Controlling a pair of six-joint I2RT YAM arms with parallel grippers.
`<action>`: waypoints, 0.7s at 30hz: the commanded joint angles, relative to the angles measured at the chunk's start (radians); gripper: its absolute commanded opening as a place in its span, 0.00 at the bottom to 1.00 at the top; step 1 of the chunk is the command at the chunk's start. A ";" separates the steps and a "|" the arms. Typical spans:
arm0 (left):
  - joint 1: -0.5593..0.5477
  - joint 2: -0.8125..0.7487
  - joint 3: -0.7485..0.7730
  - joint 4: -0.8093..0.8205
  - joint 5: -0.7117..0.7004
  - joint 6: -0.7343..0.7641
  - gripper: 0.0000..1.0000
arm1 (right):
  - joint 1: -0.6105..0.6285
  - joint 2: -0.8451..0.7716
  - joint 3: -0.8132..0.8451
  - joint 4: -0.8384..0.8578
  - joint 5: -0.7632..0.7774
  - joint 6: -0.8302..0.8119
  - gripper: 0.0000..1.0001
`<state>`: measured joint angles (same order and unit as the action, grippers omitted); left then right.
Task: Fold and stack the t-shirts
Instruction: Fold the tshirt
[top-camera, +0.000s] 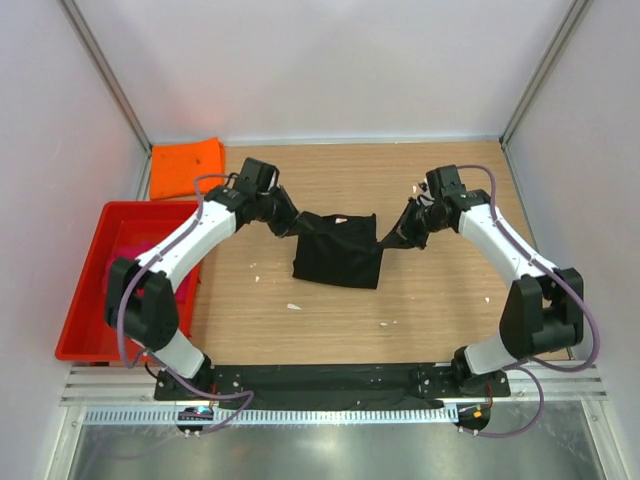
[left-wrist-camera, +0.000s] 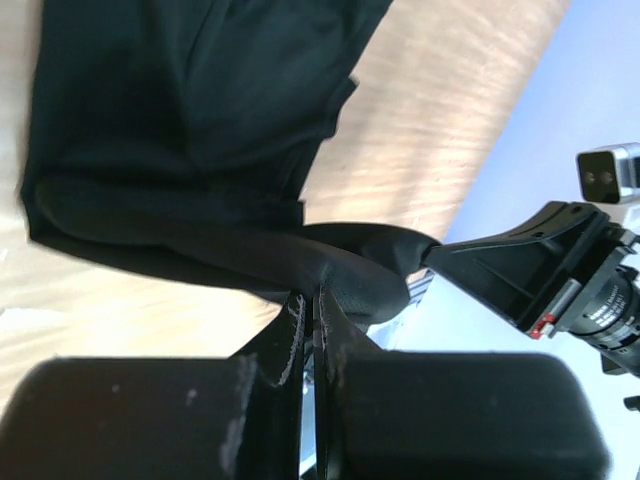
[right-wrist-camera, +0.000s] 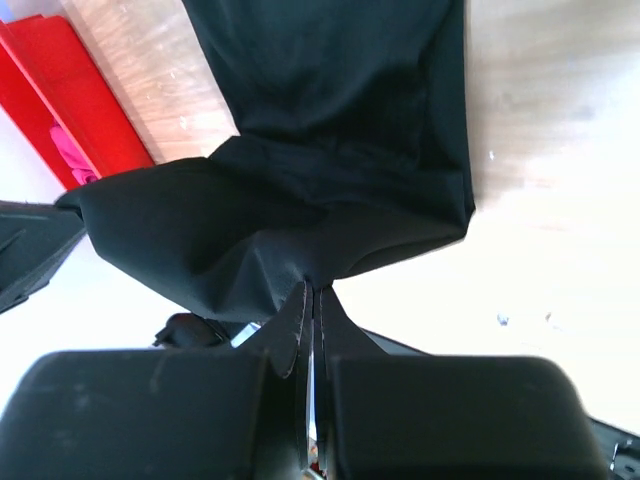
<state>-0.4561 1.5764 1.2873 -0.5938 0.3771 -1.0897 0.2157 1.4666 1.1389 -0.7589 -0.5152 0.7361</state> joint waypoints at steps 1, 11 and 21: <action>0.017 0.049 0.116 -0.014 0.036 0.047 0.00 | -0.019 0.053 0.102 -0.019 -0.072 -0.066 0.01; 0.076 0.221 0.245 0.015 0.060 0.050 0.00 | -0.056 0.247 0.262 0.062 -0.115 -0.035 0.01; 0.131 0.404 0.408 0.042 0.068 0.086 0.00 | -0.096 0.411 0.373 0.191 -0.106 -0.001 0.01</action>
<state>-0.3424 1.9495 1.6112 -0.5945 0.4278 -1.0382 0.1383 1.8408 1.4475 -0.6640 -0.6132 0.7143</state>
